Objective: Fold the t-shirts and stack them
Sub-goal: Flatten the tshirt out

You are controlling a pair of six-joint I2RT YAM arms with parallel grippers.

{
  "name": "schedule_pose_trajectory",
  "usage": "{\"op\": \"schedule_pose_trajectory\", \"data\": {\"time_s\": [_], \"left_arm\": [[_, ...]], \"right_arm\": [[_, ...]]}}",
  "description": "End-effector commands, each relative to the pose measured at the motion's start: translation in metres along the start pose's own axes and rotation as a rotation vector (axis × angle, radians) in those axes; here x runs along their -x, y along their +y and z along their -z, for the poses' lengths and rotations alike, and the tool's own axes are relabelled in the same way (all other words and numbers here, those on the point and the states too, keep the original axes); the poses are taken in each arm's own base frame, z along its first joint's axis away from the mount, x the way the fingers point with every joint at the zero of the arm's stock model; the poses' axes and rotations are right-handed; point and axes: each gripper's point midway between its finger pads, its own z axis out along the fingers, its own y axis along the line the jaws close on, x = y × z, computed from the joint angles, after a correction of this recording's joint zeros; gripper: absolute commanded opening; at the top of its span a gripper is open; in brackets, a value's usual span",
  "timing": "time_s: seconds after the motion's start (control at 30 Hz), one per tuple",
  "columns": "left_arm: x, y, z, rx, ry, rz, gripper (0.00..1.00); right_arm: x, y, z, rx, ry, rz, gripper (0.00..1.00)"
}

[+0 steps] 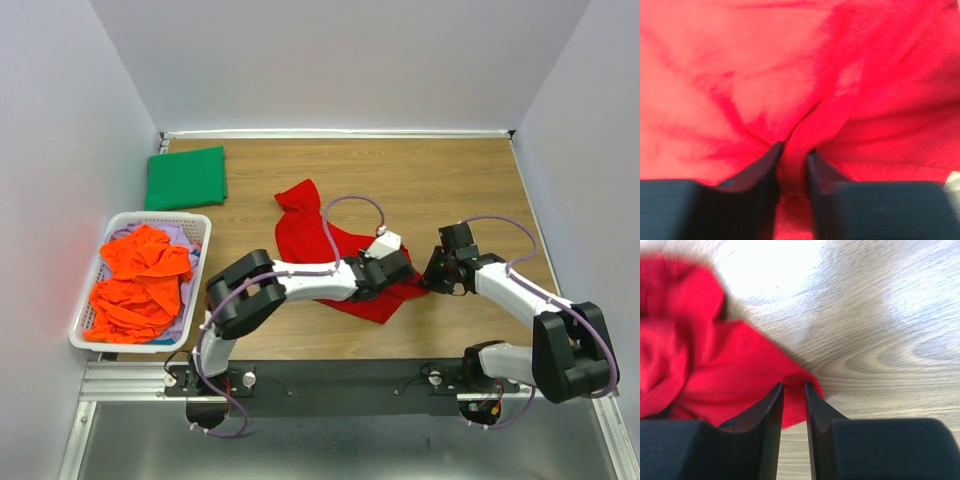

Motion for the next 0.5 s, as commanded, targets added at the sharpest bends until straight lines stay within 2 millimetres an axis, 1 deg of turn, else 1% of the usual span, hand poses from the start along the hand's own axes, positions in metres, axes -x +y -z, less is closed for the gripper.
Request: {"op": "schedule_pose_trajectory", "data": {"time_s": [0.0, 0.03, 0.07, 0.1, 0.13, 0.17, 0.2, 0.23, 0.27, 0.3, 0.33, 0.37, 0.4, 0.43, 0.47], "left_arm": [[-0.009, 0.082, 0.016, 0.174, 0.013, 0.132, 0.21], [0.001, 0.093, 0.028, 0.161, -0.011, 0.178, 0.2], [0.001, 0.103, 0.031, 0.164, -0.007, 0.213, 0.2], [-0.007, 0.122, 0.03, 0.192, 0.012, 0.235, 0.2], [0.001, 0.131, 0.04, 0.183, -0.016, 0.265, 0.2], [0.003, 0.135, 0.045, 0.177, -0.028, 0.268, 0.2], [0.0, 0.139, 0.047, 0.175, -0.035, 0.274, 0.2], [0.007, 0.142, 0.056, 0.161, -0.059, 0.295, 0.2], [0.002, 0.15, 0.057, 0.169, -0.047, 0.317, 0.2], [0.005, 0.157, 0.064, 0.165, -0.06, 0.351, 0.2], [0.001, 0.165, 0.066, 0.174, -0.053, 0.383, 0.2], [-0.012, 0.176, 0.066, 0.202, -0.024, 0.421, 0.2], [-0.016, 0.188, 0.069, 0.223, -0.02, 0.437, 0.2], [-0.023, 0.217, 0.075, 0.284, -0.028, 0.552, 0.2], [-0.025, 0.22, 0.08, 0.285, -0.039, 0.558, 0.2]], "right_arm": [[-0.01, -0.032, -0.01, -0.122, 0.013, -0.056, 0.3], [-0.01, -0.034, -0.01, -0.127, 0.015, -0.063, 0.29], [-0.009, -0.036, -0.011, -0.131, 0.017, -0.071, 0.29], [-0.007, -0.038, -0.012, -0.137, 0.017, -0.088, 0.28], [-0.007, -0.039, -0.013, -0.142, 0.023, -0.091, 0.27], [-0.006, -0.039, -0.014, -0.14, 0.024, -0.094, 0.26], [-0.005, -0.038, -0.014, -0.133, 0.027, -0.088, 0.25], [-0.003, -0.037, -0.015, -0.135, 0.029, -0.082, 0.23], [-0.001, -0.039, -0.015, -0.145, 0.02, -0.079, 0.23], [0.001, -0.039, -0.016, -0.152, 0.017, -0.079, 0.23], [0.002, -0.041, -0.016, -0.156, 0.013, -0.085, 0.22], [0.004, -0.043, -0.015, -0.162, 0.006, -0.102, 0.22], [0.004, -0.046, -0.015, -0.166, 0.004, -0.111, 0.22], [0.008, -0.051, -0.014, -0.172, -0.008, -0.15, 0.22], [0.011, -0.055, -0.013, -0.176, -0.016, -0.171, 0.22]]}}
